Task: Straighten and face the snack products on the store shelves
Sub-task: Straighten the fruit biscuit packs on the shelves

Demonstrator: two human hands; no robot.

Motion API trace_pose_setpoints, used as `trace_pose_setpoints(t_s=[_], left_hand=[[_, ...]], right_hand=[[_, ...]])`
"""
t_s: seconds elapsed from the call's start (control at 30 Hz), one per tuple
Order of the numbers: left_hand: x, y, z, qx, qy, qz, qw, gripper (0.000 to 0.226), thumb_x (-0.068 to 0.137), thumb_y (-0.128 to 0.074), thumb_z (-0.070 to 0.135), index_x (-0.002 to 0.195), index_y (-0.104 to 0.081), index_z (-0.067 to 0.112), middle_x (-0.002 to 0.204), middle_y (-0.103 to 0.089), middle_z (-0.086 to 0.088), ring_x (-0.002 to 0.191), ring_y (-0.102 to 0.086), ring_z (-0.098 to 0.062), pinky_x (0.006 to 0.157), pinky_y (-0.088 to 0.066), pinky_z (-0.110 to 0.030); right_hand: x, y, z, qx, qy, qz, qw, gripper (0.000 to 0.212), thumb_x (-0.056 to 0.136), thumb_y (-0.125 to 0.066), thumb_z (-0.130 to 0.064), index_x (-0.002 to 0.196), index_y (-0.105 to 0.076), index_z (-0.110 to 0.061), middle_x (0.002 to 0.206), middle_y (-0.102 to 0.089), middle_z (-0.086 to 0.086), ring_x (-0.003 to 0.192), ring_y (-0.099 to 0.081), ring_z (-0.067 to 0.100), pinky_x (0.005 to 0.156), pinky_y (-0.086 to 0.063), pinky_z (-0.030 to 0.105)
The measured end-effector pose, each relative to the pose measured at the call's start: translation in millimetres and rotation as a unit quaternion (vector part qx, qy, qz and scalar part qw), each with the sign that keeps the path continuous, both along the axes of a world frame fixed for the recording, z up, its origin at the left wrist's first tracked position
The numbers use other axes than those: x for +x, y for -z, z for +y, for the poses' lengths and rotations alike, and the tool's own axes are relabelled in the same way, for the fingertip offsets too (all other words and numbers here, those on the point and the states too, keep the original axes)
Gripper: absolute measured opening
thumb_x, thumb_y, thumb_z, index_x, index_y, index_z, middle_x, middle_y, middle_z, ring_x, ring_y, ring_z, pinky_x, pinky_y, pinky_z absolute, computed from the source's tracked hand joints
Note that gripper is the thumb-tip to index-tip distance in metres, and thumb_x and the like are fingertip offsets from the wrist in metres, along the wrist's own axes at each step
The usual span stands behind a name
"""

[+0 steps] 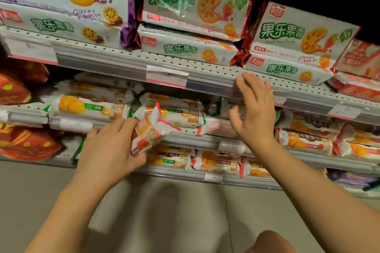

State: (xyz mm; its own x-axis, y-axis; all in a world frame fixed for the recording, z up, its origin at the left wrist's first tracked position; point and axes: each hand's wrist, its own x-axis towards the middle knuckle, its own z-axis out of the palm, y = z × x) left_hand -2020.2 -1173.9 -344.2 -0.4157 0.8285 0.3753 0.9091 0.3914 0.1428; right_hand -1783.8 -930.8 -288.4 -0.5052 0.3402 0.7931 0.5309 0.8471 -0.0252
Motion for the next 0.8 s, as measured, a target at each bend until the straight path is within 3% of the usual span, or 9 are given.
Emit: trace_pose_setpoints(t_s=[0.17,0.23,0.37,0.47,0.53,0.6,0.7,0.8], left_hand=[[25,87,-12,-0.002,-0.024,-0.196,0.980,0.070,0.061,-0.087,0.041,0.124,-0.061,0.022,0.106,-0.060,-0.001,0.093,-0.058,-0.029,0.068,-0.047,-0.038],[24,103,-15,-0.019,-0.048,-0.179,0.982,0.072,0.061,-0.087,0.042,0.125,-0.059,0.026,0.108,-0.058,0.000,0.096,-0.056,-0.027,0.063,-0.048,-0.036],[35,107,-11,0.033,-0.018,-0.140,0.989,0.077,0.055,-0.091,0.036,0.125,-0.062,0.021,0.104,-0.059,-0.005,0.091,-0.056,-0.031,0.061,-0.051,-0.037],[40,117,-19,0.028,-0.019,-0.135,0.990,0.079,0.058,-0.091,0.044,0.128,-0.061,0.025,0.106,-0.060,0.002,0.096,-0.056,-0.023,0.053,-0.042,-0.026],[39,127,-27,0.027,-0.022,-0.143,0.989,0.080,0.057,-0.093,0.045,0.128,-0.061,0.026,0.109,-0.062,0.002,0.099,-0.058,-0.024,0.052,-0.047,-0.028],[38,128,-30,0.037,-0.022,-0.151,0.988,0.081,0.058,-0.093,0.044,0.130,-0.061,0.025,0.112,-0.063,0.000,0.102,-0.058,-0.026,0.054,-0.053,-0.033],[43,126,-30,0.045,-0.009,-0.145,0.988,0.079,0.062,-0.091,0.046,0.132,-0.062,0.022,0.112,-0.064,-0.001,0.101,-0.060,-0.025,0.052,-0.053,-0.034],[45,125,-36,0.066,0.008,-0.142,0.988,0.085,0.064,-0.089,0.048,0.138,-0.057,0.019,0.116,-0.066,-0.001,0.104,-0.063,-0.026,0.055,-0.056,-0.037]], right_hand=[[1,6,7,0.036,-0.008,-0.002,0.999,0.063,0.079,-0.064,-0.010,0.141,-0.054,0.000,0.145,-0.050,0.021,0.138,-0.045,0.038,0.117,-0.027,0.062],[-3,13,8,0.057,-0.004,0.005,0.998,0.063,0.078,-0.065,-0.009,0.139,-0.055,0.002,0.142,-0.052,0.024,0.136,-0.046,0.040,0.114,-0.029,0.063],[-7,12,5,0.058,0.006,-0.002,0.998,0.063,0.079,-0.063,-0.008,0.140,-0.053,0.003,0.145,-0.050,0.024,0.139,-0.044,0.041,0.116,-0.027,0.062],[11,28,-8,0.080,-0.041,-0.035,0.995,0.062,0.082,-0.059,-0.006,0.143,-0.052,0.001,0.149,-0.044,0.027,0.141,-0.041,0.043,0.111,-0.035,0.062],[31,49,-11,0.074,-0.065,-0.082,0.992,0.055,0.085,-0.059,-0.007,0.139,-0.056,0.000,0.145,-0.050,0.024,0.134,-0.049,0.041,0.107,-0.042,0.056],[45,64,-2,0.018,-0.027,-0.129,0.991,0.048,0.087,-0.061,-0.011,0.134,-0.060,-0.004,0.140,-0.056,0.018,0.127,-0.054,0.037,0.104,-0.046,0.050],[51,64,28,-0.068,0.121,-0.207,0.968,0.046,0.087,-0.068,-0.015,0.129,-0.057,-0.002,0.124,-0.058,0.023,0.113,-0.054,0.044,0.093,-0.048,0.050],[41,47,52,-0.156,0.246,-0.291,0.912,0.029,0.092,-0.069,-0.028,0.096,-0.058,-0.001,0.095,-0.064,0.029,0.086,-0.059,0.043,0.072,-0.048,0.045]])
